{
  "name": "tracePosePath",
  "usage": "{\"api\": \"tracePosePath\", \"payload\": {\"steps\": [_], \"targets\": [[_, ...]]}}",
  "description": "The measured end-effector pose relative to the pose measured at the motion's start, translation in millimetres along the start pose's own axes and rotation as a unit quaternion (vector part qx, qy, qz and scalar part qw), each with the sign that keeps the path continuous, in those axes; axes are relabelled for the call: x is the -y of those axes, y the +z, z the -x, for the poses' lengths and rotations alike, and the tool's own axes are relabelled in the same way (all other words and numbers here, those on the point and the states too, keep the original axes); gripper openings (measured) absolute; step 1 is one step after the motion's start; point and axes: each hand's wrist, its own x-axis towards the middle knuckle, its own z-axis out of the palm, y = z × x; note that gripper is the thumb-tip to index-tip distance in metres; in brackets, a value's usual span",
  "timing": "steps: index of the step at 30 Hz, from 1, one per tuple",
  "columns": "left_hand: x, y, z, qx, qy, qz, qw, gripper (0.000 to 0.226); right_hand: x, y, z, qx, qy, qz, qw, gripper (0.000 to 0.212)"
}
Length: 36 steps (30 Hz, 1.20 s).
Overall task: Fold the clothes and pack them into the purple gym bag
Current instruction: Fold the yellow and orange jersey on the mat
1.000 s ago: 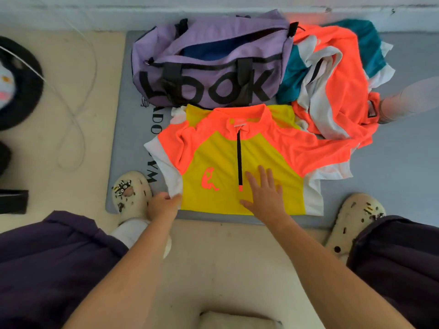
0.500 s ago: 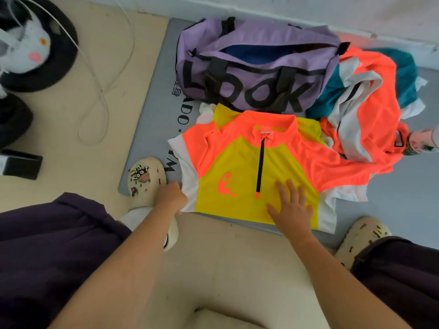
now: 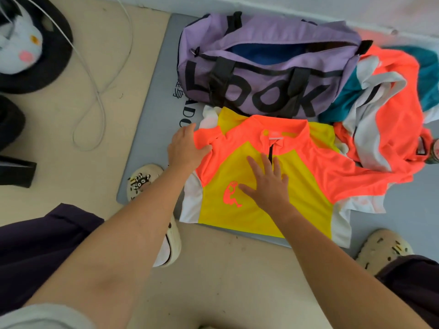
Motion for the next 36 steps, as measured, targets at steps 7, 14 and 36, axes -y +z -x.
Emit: {"api": "tracePosePath", "payload": {"steps": [7, 14, 36], "targets": [[12, -9, -28, 0.123, -0.065, 0.042, 0.989, 0.038, -14, 11, -2, 0.009, -0.010, 0.015, 1.000, 0.076], [43, -38, -10, 0.065, -0.115, 0.163, 0.978, 0.022, -12, 7, -2, 0.019, -0.012, 0.002, 1.000, 0.074], [-10, 8, 36, 0.127, -0.113, 0.193, 0.966, 0.023, 2, -10, -7, -0.003, 0.217, -0.469, 0.856, 0.038]]}}
